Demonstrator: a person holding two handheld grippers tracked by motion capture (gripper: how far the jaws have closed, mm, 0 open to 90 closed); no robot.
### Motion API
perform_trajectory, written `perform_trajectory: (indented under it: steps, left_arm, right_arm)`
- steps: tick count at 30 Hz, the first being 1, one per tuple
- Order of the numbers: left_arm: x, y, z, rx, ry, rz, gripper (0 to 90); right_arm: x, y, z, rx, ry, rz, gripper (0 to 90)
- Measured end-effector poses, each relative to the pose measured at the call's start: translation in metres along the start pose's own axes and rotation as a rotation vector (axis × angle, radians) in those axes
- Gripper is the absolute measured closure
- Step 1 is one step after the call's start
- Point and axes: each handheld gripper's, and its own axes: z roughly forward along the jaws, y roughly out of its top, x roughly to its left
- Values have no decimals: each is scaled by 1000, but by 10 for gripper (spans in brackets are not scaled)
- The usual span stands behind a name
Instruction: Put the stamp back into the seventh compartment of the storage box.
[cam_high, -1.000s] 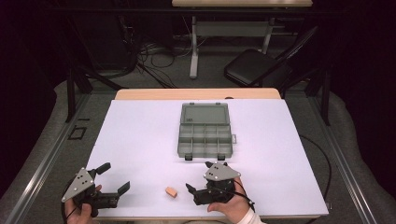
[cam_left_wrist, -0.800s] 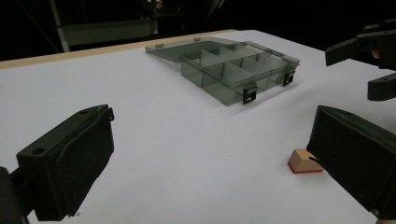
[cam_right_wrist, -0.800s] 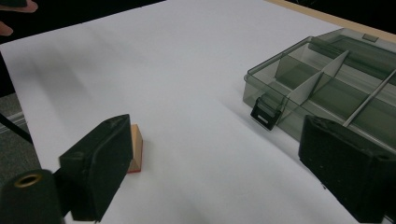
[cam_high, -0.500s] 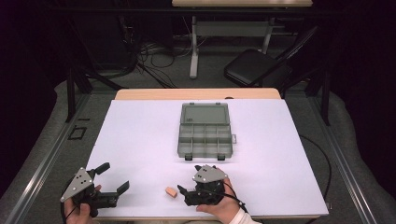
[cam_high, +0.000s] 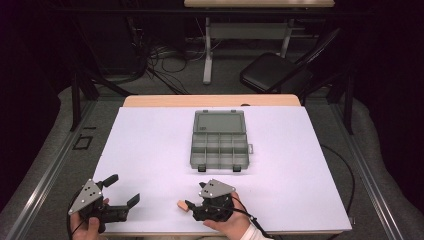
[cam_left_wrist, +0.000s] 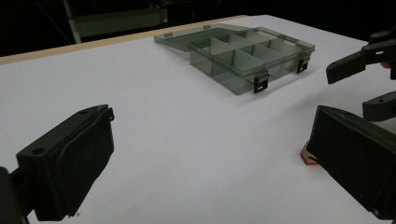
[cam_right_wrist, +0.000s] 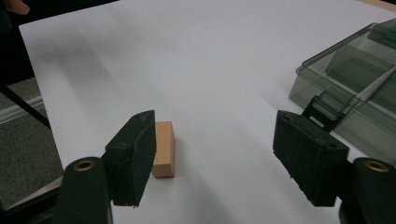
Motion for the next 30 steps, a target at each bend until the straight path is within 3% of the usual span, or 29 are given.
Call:
perform_trajectory:
  steps: [16, 30]
  left_arm:
    - [-1, -1, 0, 6, -17, 10, 4]
    - [-2, -1, 1, 11, -27, 23, 5]
  right_arm:
    - [10, -4, 18, 43, 86, -36, 597]
    - [16, -7, 26, 71, 107, -49, 676]
